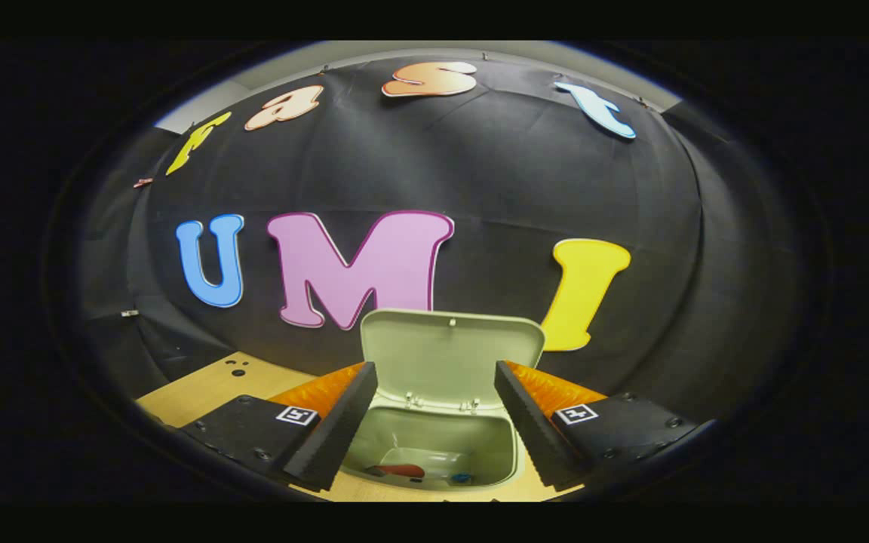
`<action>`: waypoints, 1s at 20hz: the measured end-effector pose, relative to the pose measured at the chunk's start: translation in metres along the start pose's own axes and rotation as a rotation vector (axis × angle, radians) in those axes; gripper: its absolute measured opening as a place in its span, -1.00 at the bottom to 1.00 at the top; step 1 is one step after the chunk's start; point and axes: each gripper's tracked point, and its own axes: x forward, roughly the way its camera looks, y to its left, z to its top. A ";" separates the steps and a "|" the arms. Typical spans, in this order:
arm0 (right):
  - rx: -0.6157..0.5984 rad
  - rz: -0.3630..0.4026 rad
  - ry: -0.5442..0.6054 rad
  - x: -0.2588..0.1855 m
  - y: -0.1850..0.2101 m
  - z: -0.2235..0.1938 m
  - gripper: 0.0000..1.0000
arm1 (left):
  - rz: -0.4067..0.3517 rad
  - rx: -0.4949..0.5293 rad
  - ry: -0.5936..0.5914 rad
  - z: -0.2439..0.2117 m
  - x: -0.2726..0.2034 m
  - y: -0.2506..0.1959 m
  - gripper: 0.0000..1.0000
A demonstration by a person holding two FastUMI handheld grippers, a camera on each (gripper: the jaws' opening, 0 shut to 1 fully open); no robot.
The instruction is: Press the lid of the desktop garbage bin to open it, pick up the crumpled paper on the desktop and throw it into the bin, then pick up the pop can on the desktop and drop it into the bin, and finally close the garbage bin lid.
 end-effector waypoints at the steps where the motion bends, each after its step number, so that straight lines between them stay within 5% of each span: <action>1: 0.007 -0.005 -0.007 0.004 -0.001 0.008 0.96 | -0.001 -0.006 0.001 -0.003 -0.001 0.001 0.95; 13: -0.006 -0.067 -0.062 0.073 -0.014 0.061 0.94 | 0.090 -0.108 0.015 -0.022 -0.015 0.029 0.95; 20: 0.027 -0.078 0.038 0.117 -0.024 0.035 0.95 | 0.146 -0.155 0.015 -0.028 -0.023 0.033 0.96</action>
